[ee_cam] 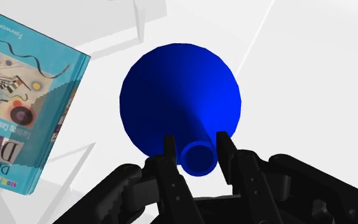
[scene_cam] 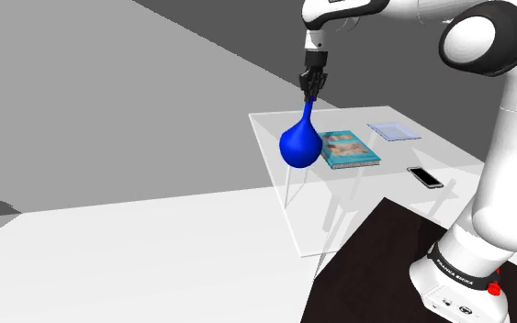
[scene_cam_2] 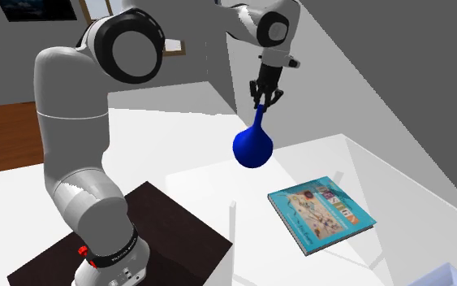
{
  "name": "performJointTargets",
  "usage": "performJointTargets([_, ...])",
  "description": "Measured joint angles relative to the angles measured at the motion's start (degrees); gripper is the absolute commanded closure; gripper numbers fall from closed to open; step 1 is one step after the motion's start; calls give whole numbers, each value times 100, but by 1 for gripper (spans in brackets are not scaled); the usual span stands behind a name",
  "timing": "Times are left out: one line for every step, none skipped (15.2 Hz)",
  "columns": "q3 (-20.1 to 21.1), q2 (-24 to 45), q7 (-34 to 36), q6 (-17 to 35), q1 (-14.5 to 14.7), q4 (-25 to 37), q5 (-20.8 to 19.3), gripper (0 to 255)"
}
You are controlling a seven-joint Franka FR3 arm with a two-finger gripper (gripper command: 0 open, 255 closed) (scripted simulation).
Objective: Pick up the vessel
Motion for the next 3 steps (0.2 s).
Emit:
performJointTargets([-3,-7,4,-92,-6,85,-3,255])
performJointTargets([-3,-20,17,-159,-4,142,-5,255])
performJointTargets([-1,-20,24,-191,-3,175,-5,255])
